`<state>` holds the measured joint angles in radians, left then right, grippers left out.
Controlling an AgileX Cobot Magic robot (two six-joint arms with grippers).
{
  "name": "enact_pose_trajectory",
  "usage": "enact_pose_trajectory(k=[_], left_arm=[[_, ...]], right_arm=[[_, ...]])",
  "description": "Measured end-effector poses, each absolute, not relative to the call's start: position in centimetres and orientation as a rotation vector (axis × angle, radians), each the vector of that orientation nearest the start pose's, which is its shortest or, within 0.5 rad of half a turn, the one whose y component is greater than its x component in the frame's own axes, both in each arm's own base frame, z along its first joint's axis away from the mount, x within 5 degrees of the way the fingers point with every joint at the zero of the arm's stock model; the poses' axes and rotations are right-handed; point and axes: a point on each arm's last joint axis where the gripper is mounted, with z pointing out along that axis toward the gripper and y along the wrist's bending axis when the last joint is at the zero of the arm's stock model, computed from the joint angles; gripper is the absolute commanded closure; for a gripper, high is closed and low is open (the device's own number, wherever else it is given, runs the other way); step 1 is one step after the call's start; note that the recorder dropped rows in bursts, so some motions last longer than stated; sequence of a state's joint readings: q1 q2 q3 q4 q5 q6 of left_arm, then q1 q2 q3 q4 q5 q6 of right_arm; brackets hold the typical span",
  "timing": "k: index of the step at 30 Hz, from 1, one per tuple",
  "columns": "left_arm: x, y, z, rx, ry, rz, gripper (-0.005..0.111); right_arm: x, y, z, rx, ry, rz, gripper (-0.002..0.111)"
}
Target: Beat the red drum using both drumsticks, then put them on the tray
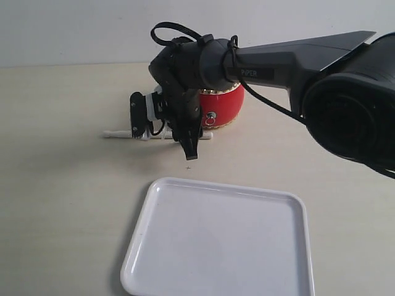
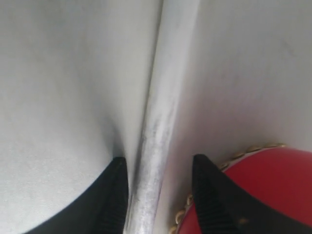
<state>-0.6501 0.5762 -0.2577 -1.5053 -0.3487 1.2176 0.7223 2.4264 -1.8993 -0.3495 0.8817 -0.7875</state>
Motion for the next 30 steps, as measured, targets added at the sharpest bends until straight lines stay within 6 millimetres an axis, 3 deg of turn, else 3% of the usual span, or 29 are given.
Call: enact_pose_trajectory(k=[9, 15, 19, 22, 30], left_arm=[[11.2, -4.6, 25.6, 0.076, 1.779, -0.366, 0.107], [11.2, -4.6, 25.6, 0.076, 1.779, -0.366, 0.107], [11.1, -4.8, 25.5, 0.094, 1.782, -0.383, 0.107], [11.0, -5.0, 25.5, 0.116, 1.787, -0.405, 0.107], [10.9, -5.2, 25.3, -0.041, 1.854, -0.547, 0.107]], right_arm=[[39.0, 31.1, 10.4, -2.169, 1.901, -0.442, 0.108], [39.0, 31.2, 10.5, -2.162, 1.905, -0.437, 0.108], [38.8, 31.3, 11.7, -2.057, 1.984, -0.383, 0.108], [38.2, 31.4, 14.9, -1.94, 2.051, -0.284, 0.108], [33.9, 31.4, 27.8, -1.591, 2.116, 0.232, 0.108]])
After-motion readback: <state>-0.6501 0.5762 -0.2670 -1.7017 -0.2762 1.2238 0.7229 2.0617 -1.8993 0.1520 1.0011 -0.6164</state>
